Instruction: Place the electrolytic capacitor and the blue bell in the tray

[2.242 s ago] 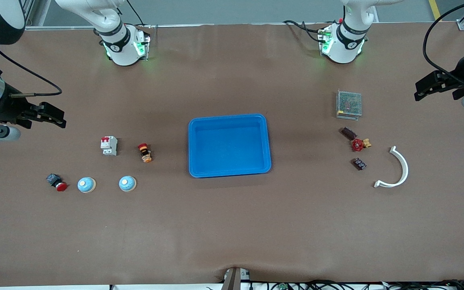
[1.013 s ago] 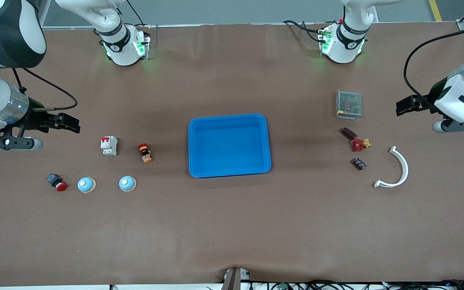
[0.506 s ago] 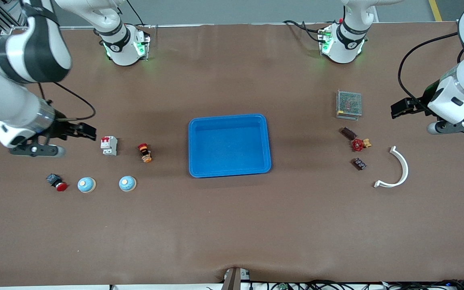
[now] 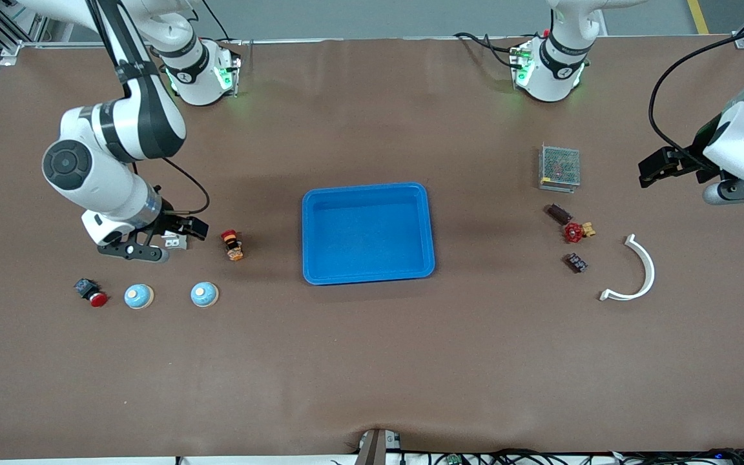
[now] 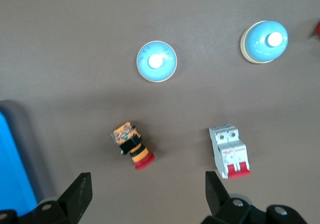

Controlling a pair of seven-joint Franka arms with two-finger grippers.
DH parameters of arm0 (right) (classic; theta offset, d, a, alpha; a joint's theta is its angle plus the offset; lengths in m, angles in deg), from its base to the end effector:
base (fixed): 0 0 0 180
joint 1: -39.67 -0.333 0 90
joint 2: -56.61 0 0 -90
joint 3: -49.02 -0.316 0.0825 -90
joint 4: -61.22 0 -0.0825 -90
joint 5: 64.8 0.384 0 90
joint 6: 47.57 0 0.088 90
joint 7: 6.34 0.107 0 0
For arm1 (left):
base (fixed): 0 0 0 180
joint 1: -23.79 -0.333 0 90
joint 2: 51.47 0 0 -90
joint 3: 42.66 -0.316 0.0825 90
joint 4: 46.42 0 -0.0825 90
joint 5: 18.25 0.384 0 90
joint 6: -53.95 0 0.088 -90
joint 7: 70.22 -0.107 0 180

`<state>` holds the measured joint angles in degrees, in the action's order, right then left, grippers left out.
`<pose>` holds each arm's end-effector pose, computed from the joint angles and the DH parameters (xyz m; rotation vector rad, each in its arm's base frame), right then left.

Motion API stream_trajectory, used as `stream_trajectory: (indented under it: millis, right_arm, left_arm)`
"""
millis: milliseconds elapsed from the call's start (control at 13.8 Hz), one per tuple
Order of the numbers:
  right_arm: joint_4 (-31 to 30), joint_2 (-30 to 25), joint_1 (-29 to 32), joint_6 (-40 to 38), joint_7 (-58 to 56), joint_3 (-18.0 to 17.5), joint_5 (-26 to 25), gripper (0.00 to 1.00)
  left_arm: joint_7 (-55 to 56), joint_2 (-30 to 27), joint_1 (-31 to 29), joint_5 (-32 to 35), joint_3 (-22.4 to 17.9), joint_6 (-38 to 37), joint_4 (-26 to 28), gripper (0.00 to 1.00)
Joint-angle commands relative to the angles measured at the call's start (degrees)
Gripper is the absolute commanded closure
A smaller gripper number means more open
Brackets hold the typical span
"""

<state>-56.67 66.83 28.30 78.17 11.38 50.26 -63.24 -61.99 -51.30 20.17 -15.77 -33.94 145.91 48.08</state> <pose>0.5647 0.1021 0.3467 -3.1247 0.2325 0.0696 0.5539 -0.0448 0.5888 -3.0919 -0.0806 0.0649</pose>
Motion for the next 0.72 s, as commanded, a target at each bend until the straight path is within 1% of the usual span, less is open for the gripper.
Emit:
stream_trajectory:
  millis: [0, 217, 362, 506, 651]
  right_arm:
    - [-0.6, 0.5, 0.4, 1.7, 0.7, -0.1, 0.4, 0.00]
    - [-0.6, 0.3, 0.6, 1.5, 0.6, -0.1, 0.4, 0.00]
    - [-0.1, -0.7, 1.0, 0.0, -1.0, 0.0, 0.3, 0.00]
    - [4.2, -2.6, 2.1, -7.7, -5.6, 0.3, 0.2, 0.00]
    - [11.1, -2.8, 4.3, -16.1, -10.3, 0.3, 0.2, 0.00]
  left_arm:
    - [-0.5, -0.3, -0.2, 1.0, 0.4, -0.6, -0.4, 0.00]
    - [-0.6, -0.3, -0.2, 1.0, 0.4, -0.6, -0.4, 0.00]
    - [-0.6, -0.3, -0.2, 1.0, 0.4, -0.9, -0.4, 0.00]
    - [-0.6, -0.3, -0.2, 1.0, 0.4, -0.9, -0.5, 0.00]
    - [-0.6, -0.4, -0.2, 0.8, 0.4, -1.0, -0.6, 0.00]
